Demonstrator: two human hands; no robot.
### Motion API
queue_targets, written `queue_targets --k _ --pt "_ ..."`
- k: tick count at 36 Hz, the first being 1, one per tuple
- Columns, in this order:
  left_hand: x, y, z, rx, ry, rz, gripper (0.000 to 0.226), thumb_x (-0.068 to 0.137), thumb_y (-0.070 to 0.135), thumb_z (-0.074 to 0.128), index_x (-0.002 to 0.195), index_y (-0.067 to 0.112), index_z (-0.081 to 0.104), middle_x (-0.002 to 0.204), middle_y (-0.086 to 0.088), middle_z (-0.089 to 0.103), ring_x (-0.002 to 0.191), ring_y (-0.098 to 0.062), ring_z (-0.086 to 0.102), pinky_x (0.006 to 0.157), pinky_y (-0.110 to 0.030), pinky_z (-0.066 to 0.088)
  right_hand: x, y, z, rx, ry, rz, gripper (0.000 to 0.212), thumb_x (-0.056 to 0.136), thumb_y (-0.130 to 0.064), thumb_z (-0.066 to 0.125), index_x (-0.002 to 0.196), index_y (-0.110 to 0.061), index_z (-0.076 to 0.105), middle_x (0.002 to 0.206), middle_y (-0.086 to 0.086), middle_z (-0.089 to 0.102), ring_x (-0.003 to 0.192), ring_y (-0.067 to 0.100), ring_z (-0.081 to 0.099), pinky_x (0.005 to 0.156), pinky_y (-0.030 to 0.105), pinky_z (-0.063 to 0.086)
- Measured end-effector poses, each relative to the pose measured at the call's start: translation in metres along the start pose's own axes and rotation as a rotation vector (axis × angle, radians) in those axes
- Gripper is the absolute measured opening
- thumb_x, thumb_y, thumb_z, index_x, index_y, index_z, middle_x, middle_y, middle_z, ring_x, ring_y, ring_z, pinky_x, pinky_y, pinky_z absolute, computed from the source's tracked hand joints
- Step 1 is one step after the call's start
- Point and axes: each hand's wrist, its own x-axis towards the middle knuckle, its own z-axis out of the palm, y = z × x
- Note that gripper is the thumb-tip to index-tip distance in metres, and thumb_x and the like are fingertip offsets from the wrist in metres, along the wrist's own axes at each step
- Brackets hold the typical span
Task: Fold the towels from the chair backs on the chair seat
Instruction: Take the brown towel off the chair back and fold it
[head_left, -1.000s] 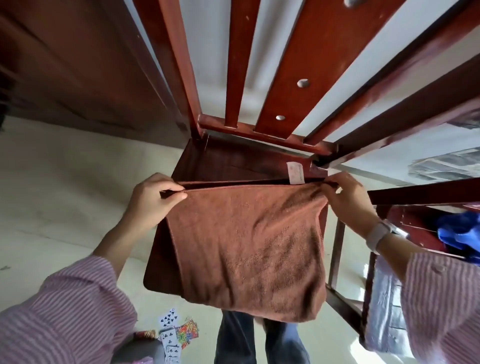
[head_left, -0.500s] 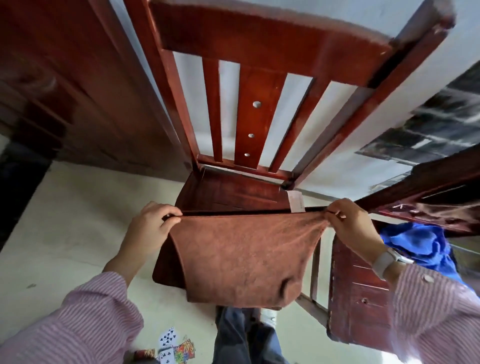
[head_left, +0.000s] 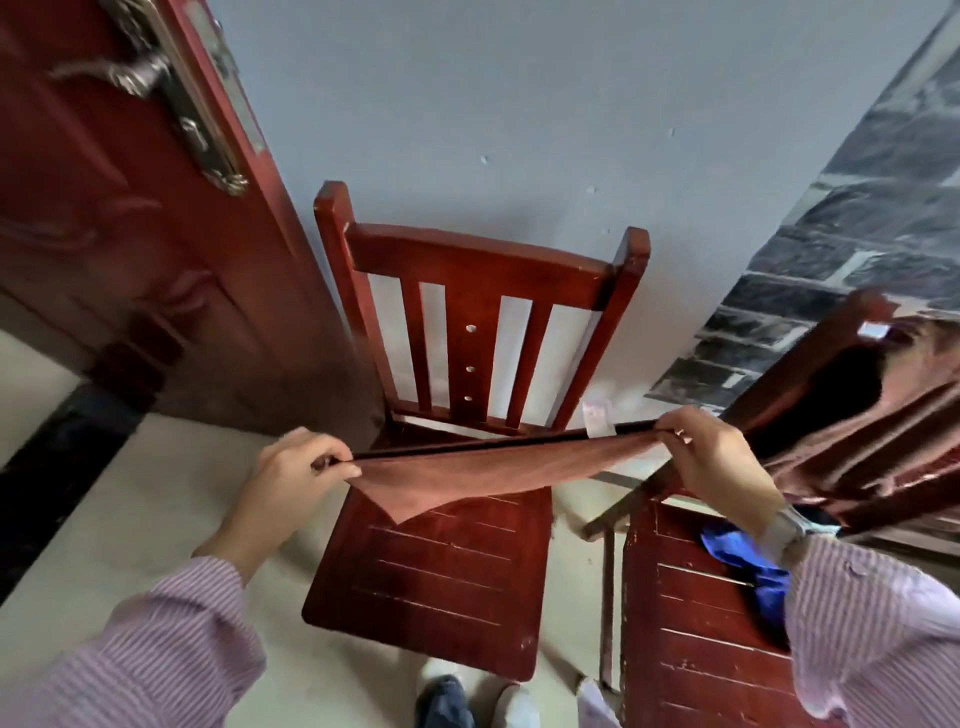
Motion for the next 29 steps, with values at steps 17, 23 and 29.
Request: queue_targets --k 17,23,29 --pt "0.025 0.055 -0.059 -0.051 0.165 0.122 0.034 0.072 0.006 0.074 0.069 0.037 0.059 0.072 0.016 0.058 0.073 0.014 0.055 0.068 0.004 0.032 0.035 -0.030 -0.081 0.128 0.126 0.015 0.009 0.083 0.002 0.059 0.091 0.000 0.063 0.087 0.013 0.064 0.079 0.023 0.059 0.075 0.028 0.044" --pt "0.028 0.055 -0.061 -0.027 0.225 0.126 0.013 0.070 0.003 0.076 0.076 0.013 0.069 0.070 0.002 0.061 0.069 -0.006 0.055 0.067 0.004 0.032 0.034 -0.034 -0.088 0.151 0.063 0.045 0.010 0.085 -0.001 0.059 0.094 -0.002 0.063 0.087 0.011 0.065 0.082 0.025 0.062 0.076 0.030 0.048" --pt "0.027 0.048 -0.062 -0.024 0.213 0.118 0.025 0.073 0.002 0.072 0.098 0.008 0.071 0.079 -0.001 0.066 0.076 -0.011 0.060 0.080 -0.022 0.045 0.034 -0.037 -0.082 0.149 -0.002 0.037 0.031 0.084 0.002 0.058 0.115 -0.006 0.059 0.092 0.009 0.063 0.084 0.022 0.060 0.080 0.026 0.044"
